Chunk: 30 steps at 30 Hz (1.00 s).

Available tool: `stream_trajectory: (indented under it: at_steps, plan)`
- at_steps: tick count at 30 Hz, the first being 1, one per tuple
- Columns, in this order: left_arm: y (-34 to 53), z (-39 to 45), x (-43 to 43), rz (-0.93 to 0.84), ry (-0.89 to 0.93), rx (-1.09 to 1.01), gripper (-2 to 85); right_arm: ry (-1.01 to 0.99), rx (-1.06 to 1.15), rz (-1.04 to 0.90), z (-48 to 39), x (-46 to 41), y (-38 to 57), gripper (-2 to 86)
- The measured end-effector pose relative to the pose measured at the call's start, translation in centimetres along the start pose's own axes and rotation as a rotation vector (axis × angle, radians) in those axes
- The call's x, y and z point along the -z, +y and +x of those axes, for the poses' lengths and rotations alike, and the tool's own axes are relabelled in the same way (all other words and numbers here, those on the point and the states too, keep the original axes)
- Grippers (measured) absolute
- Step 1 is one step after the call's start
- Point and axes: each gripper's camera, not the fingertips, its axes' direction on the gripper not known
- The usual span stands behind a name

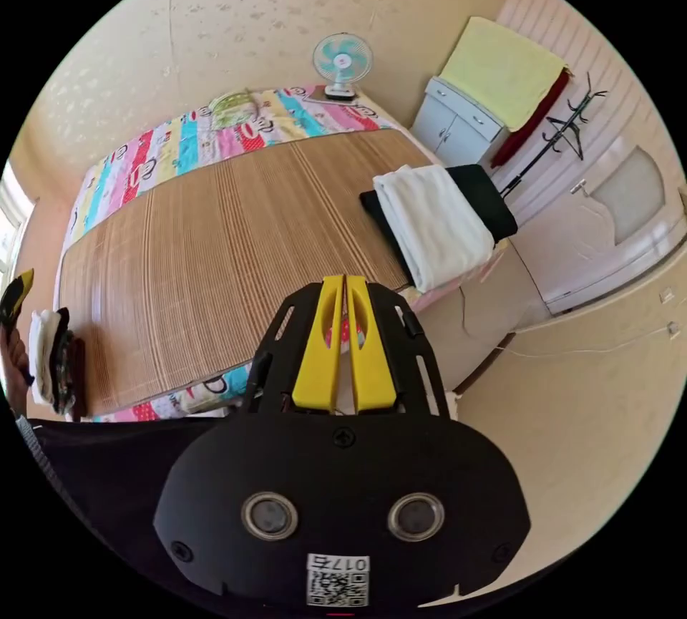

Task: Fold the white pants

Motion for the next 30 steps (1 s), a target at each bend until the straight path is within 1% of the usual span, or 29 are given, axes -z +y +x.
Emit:
stream_trajectory:
  at_steps: [1, 2, 3, 4, 5, 7, 8, 11, 14, 17, 18, 20, 22, 24, 27, 29, 30]
  plan:
    - [-0.9, 1.9, -2.2, -0.016, -0.019, -0.028, -0.4, -0.049, -0.016, -0.058, 1.9, -1.8, -1.2, 0.5]
    - [-1.3, 2.8, -3.2, -0.023, -0.027, -0.039, -0.4, -0.118, -0.074, -0.164, 4.3, -4.1, -2.6, 0.5]
    - [-2.1, 4.3, -5.4, -0.041, -0.040, -0.051, -0.4, -0.159, -0.111, -0.208, 5.6, -5.3, -3.3, 0.6]
    - [-3.0, 5.5, -7.7, -0.066, -0.044, -0.050, -0.5, -0.263, -0.172, -0.257, 8.4, -7.3, -4.3, 0.7]
    - [-3.5, 5.9, -8.7, -0.078, -0.044, -0.044, -0.5, -0.379, -0.227, -0.243, 11.3, -8.7, -5.2, 0.8]
    - [-5.7, 7.8, -12.7, -0.105, -0.036, -0.016, -0.4, -0.496, -0.265, -0.189, 14.9, -10.1, -6.6, 1.2]
    - [-6.2, 8.3, -13.6, -0.108, -0.037, -0.011, -0.4, -0.518, -0.265, -0.179, 16.8, -11.1, -7.9, 1.6]
    - [-9.2, 11.3, -18.1, -0.117, -0.065, 0.009, -0.3, -0.464, -0.175, -0.180, 19.1, -13.5, -12.0, 4.0]
    - [-11.9, 14.8, -21.8, -0.108, -0.056, 0.017, -0.1, -0.419, -0.014, -0.203, 18.7, -16.2, -17.1, 8.4]
    - [-13.5, 17.7, -23.9, -0.063, -0.046, 0.051, 0.2, -0.404, 0.091, -0.183, 17.8, -19.2, -22.8, 9.7]
    - [-13.8, 18.5, -24.3, -0.051, -0.065, 0.063, 0.3, -0.410, 0.105, -0.182, 17.7, -19.9, -24.1, 9.9]
    - [-13.8, 19.4, -24.3, -0.051, -0.129, 0.079, 0.6, -0.451, 0.126, -0.189, 16.8, -23.1, -29.6, 10.7]
    - [-13.4, 19.8, -23.4, -0.055, -0.249, 0.120, 1.2, -0.490, 0.142, -0.227, 15.4, -25.8, -33.7, 11.8]
    - [-12.7, 19.6, -22.1, -0.030, -0.324, 0.187, 1.9, -0.476, 0.167, -0.264, 13.2, -28.7, -37.4, 12.9]
    - [-11.5, 18.8, -20.1, 0.047, -0.384, 0.319, 2.7, -0.354, 0.183, -0.390, 9.6, -34.5, -42.0, 13.7]
    - [-11.0, 18.4, -19.4, 0.091, -0.399, 0.381, 2.9, -0.188, 0.201, -0.535, 7.5, -39.6, -43.5, 13.3]
    - [-10.9, 18.1, -19.3, 0.109, -0.405, 0.407, 3.1, -0.156, 0.206, -0.545, 7.3, -40.3, -43.6, 12.6]
